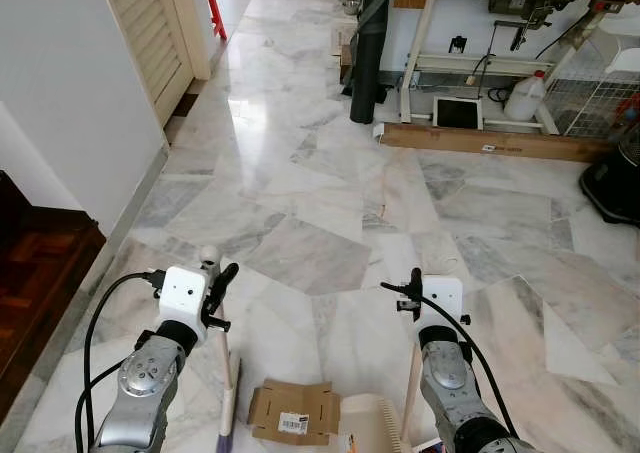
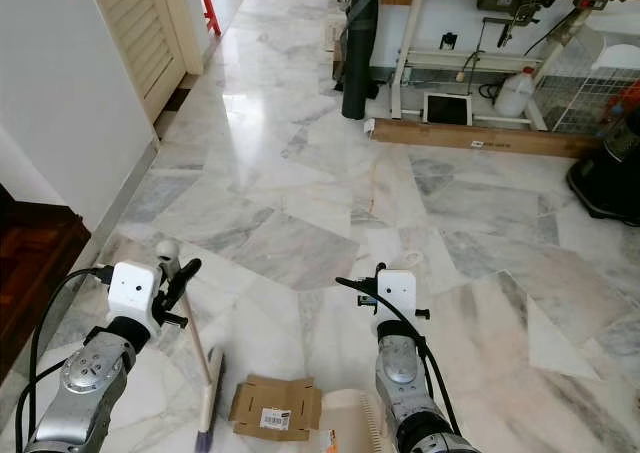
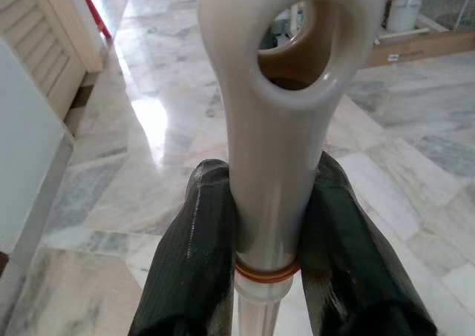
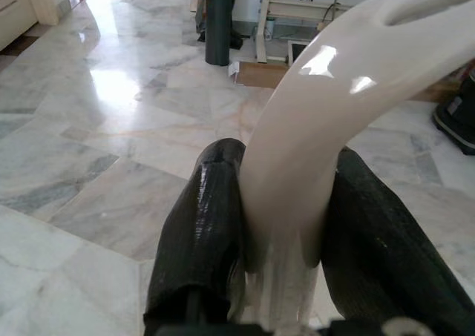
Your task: Sweep floor
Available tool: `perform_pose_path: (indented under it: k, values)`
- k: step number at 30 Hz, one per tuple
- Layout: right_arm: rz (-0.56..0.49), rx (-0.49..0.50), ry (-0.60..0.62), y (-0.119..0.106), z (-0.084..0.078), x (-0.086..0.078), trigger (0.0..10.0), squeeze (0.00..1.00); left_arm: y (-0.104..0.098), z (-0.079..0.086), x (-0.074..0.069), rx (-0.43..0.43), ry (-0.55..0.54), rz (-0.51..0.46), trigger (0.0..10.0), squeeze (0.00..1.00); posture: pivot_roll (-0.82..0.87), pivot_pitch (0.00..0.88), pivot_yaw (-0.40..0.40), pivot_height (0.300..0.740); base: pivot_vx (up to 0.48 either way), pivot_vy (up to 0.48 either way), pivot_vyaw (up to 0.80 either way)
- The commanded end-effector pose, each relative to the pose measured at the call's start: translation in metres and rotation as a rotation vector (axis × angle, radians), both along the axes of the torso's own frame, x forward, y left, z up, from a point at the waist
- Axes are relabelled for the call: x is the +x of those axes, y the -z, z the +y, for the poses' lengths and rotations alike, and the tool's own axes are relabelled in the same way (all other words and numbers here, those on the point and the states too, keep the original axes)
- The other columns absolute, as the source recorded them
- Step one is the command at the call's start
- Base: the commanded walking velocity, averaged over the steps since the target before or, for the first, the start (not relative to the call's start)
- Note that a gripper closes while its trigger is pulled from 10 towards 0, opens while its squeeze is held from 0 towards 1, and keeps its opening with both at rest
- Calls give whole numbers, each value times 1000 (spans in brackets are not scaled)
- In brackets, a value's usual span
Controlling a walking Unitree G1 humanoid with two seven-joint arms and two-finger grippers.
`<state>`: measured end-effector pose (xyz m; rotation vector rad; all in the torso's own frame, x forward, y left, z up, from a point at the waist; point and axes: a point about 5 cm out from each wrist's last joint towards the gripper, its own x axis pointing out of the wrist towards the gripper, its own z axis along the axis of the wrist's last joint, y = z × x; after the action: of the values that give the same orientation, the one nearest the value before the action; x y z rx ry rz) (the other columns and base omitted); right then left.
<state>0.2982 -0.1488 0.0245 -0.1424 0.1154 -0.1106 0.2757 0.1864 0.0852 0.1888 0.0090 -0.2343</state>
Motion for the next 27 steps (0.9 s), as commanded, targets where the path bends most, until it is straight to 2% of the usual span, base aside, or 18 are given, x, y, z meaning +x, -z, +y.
perform_pose_path:
  k: [1, 9, 15, 18, 23, 27]
  values:
    - [146, -13, -28, 23, -1, -14, 10000, 0, 2, 3, -1, 11, -3, 26, 10000, 0, 188, 119, -2, 740, 0, 0, 0]
    - [337, 40, -53, 39, -8, -20, 10000, 0, 5, 1, 0, 7, 11, 47, 10000, 0, 175, 112, -3, 740, 0, 0, 0]
    - [402, 37, -50, 44, -9, -22, 10000, 0, 5, 1, 1, 0, 11, 50, 10000, 0, 172, 105, -6, 740, 0, 0, 0]
    - [431, 65, -45, 45, -9, -21, 10000, 0, 5, 1, 2, -1, 10, 50, 10000, 0, 172, 102, -5, 740, 0, 0, 0]
    - [537, 31, -81, 48, -9, -19, 10000, 0, 3, 1, 3, -4, 14, 45, 10000, 0, 171, 98, -5, 740, 0, 0, 0]
    - [574, 20, -97, 49, -8, -19, 10000, 0, 3, 1, 4, -6, 17, 44, 10000, 0, 170, 97, -4, 740, 0, 0, 0]
